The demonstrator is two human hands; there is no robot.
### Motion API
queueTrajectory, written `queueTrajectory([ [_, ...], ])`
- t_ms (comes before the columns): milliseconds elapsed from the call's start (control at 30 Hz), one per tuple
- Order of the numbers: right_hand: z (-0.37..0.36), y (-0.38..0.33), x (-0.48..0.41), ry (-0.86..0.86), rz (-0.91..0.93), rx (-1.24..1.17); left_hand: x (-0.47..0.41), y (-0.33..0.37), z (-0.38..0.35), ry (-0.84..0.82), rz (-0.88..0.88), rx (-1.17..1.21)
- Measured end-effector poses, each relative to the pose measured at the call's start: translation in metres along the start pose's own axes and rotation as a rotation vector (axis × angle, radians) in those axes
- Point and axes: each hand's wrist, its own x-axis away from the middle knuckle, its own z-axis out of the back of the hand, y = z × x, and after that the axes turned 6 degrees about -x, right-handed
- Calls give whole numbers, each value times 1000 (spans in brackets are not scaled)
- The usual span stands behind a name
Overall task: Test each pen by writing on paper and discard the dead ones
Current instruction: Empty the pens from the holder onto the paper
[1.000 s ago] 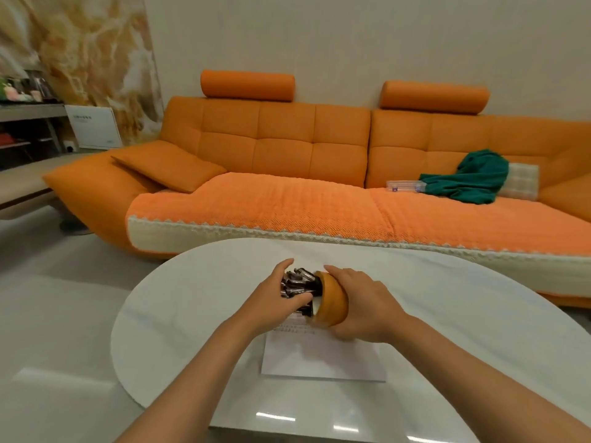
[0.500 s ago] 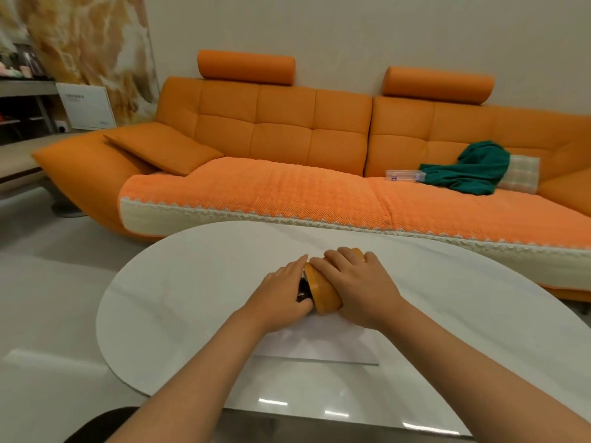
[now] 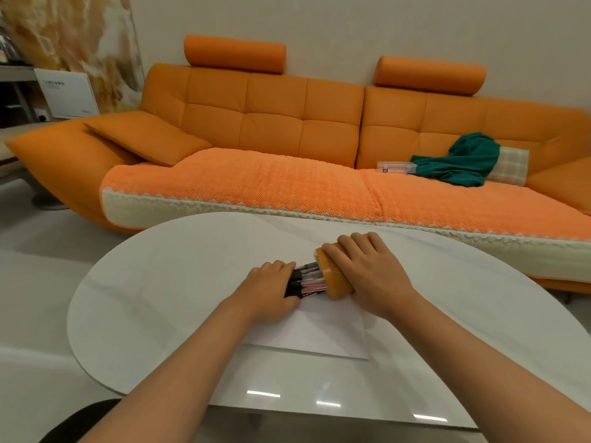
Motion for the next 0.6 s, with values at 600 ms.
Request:
queueTrajectory([
  [600,3,35,38,-120,-25,197,-16,31,-18,24,-11,-129],
])
